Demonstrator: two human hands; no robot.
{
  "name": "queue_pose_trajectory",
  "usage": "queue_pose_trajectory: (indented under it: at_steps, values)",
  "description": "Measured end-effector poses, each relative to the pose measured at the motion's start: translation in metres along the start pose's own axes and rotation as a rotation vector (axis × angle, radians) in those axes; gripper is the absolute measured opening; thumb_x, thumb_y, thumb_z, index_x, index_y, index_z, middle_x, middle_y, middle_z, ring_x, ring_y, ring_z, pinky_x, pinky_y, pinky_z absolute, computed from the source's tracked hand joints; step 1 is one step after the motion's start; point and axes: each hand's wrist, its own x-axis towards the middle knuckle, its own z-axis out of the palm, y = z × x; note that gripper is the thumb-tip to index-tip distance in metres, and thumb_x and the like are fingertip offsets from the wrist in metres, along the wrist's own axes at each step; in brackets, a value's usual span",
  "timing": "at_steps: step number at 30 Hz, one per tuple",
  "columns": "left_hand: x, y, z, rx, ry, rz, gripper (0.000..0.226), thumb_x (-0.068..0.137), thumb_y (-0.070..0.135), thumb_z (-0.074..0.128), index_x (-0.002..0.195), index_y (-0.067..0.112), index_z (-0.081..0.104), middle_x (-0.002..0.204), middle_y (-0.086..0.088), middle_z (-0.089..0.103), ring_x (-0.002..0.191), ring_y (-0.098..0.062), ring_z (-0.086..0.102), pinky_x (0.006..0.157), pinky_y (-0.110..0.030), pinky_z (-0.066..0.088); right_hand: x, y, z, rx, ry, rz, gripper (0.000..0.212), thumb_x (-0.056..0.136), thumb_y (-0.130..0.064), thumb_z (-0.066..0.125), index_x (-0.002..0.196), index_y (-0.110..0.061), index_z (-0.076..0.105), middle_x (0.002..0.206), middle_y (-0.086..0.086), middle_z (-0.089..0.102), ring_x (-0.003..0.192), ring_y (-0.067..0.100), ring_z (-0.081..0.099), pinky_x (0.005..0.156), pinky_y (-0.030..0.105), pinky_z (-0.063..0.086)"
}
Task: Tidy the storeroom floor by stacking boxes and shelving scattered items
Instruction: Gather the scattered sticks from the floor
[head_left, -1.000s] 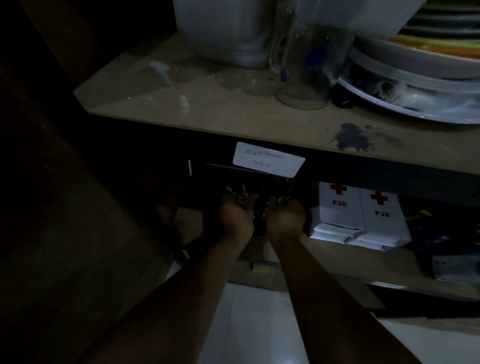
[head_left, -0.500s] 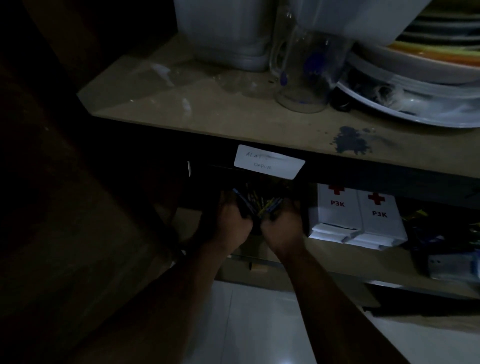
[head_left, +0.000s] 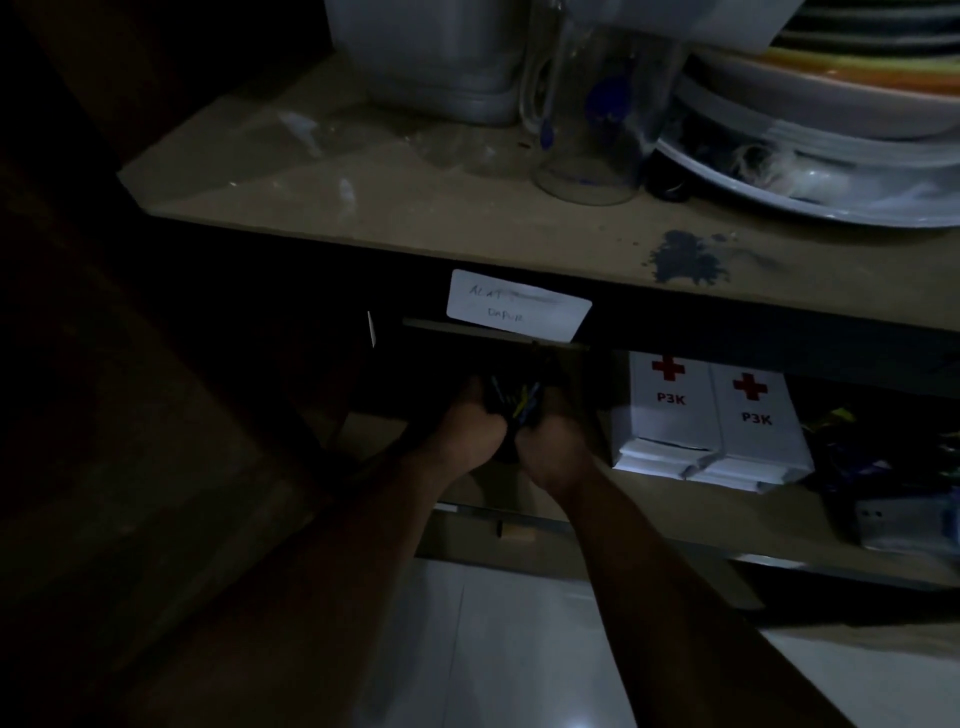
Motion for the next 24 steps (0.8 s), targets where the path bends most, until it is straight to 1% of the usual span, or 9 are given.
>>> queue_pose_trajectory:
  at_steps: [3, 6, 8, 11, 14, 17, 19, 21, 24]
  values:
    - [0.018, -0.018, 0.009, -0.022, -0.04, 0.024, 0.05, 0.08, 0.062, 0.055, 0.13, 0.058, 0.05, 0.127, 0.015, 0.061, 0.117, -0.017, 0.06, 0.104, -0.048, 0.05, 0.001, 0.002, -0.004, -0.083, -0.058, -0.03, 0.058, 0.1, -0.004, 0.056, 0.153, 0.0, 0.034, 0.137, 0.024, 0.058, 0.121, 0.039, 0.057, 0.087, 0.026, 0.041]
    - [0.008, -0.008, 0.004, 0.012, -0.015, 0.022, 0.05, 0.081, 0.055, 0.055, 0.13, 0.052, 0.051, 0.126, 0.012, 0.061, 0.114, -0.017, 0.06, 0.102, -0.045, 0.05, 0.002, 0.005, -0.001, -0.141, -0.106, -0.009, 0.074, 0.098, -0.007, 0.058, 0.159, 0.002, 0.016, 0.135, 0.028, 0.06, 0.119, 0.042, 0.06, 0.095, 0.037, 0.048]
    - [0.003, -0.005, 0.001, 0.068, 0.008, 0.033, 0.052, 0.078, 0.049, 0.053, 0.129, 0.04, 0.055, 0.126, 0.004, 0.062, 0.114, -0.021, 0.059, 0.104, -0.042, 0.049, 0.003, 0.008, 0.0, -0.135, -0.078, -0.008, 0.077, 0.097, -0.005, 0.059, 0.159, 0.001, 0.013, 0.136, 0.028, 0.059, 0.12, 0.044, 0.059, 0.096, 0.038, 0.047]
    - [-0.001, -0.008, -0.003, 0.035, 0.075, 0.034, 0.061, 0.071, 0.053, 0.049, 0.13, 0.037, 0.053, 0.129, 0.002, 0.061, 0.12, -0.023, 0.058, 0.107, -0.045, 0.047, -0.002, 0.007, -0.01, -0.213, -0.062, -0.014, 0.072, 0.1, -0.009, 0.058, 0.158, 0.002, 0.017, 0.14, 0.025, 0.057, 0.124, 0.04, 0.057, 0.095, 0.031, 0.042]
    - [-0.022, -0.017, -0.005, 0.032, 0.157, 0.011, 0.066, 0.075, 0.036, 0.058, 0.14, 0.036, 0.048, 0.138, 0.003, 0.058, 0.128, -0.022, 0.054, 0.11, -0.045, 0.045, -0.017, 0.002, -0.021, -0.115, 0.038, -0.01, 0.073, 0.093, -0.003, 0.063, 0.156, 0.004, 0.026, 0.137, 0.025, 0.059, 0.125, 0.039, 0.056, 0.095, 0.03, 0.042]
    - [-0.081, -0.023, 0.002, 0.01, 0.253, -0.02, 0.067, 0.074, 0.018, 0.064, 0.14, 0.017, 0.053, 0.135, -0.011, 0.06, 0.127, -0.031, 0.055, 0.111, -0.047, 0.043, -0.06, -0.005, -0.032, 0.02, 0.149, 0.0, 0.072, 0.086, 0.003, 0.064, 0.153, 0.001, 0.035, 0.14, 0.02, 0.053, 0.125, 0.026, 0.049, 0.094, 0.019, 0.035]
    - [-0.131, -0.022, 0.003, 0.095, 0.286, 0.008, 0.06, 0.075, 0.015, 0.065, 0.134, 0.008, 0.059, 0.13, -0.017, 0.062, 0.124, -0.035, 0.057, 0.11, -0.048, 0.044, -0.101, -0.004, -0.042, 0.064, 0.11, 0.074, 0.074, 0.088, 0.001, 0.061, 0.155, -0.006, 0.032, 0.146, 0.016, 0.046, 0.13, 0.028, 0.046, 0.1, 0.021, 0.035]
    - [-0.177, -0.018, 0.0, 0.098, 0.2, -0.005, 0.053, 0.077, 0.015, 0.062, 0.13, 0.009, 0.059, 0.131, -0.017, 0.058, 0.124, -0.037, 0.055, 0.109, -0.049, 0.045, -0.145, 0.001, -0.059, 0.021, 0.045, 0.109, 0.072, 0.089, -0.003, 0.062, 0.155, -0.012, 0.035, 0.142, 0.016, 0.05, 0.126, 0.03, 0.051, 0.099, 0.026, 0.04]
    - [-0.237, -0.009, -0.013, 0.165, 0.032, -0.01, 0.043, 0.081, 0.011, 0.06, 0.123, 0.02, 0.06, 0.133, -0.009, 0.052, 0.12, -0.032, 0.055, 0.103, -0.047, 0.049, -0.208, 0.013, -0.093, -0.069, 0.008, 0.113, 0.057, 0.086, -0.009, 0.06, 0.142, -0.012, 0.051, 0.124, 0.016, 0.062, 0.111, 0.034, 0.062, 0.097, 0.037, 0.051]
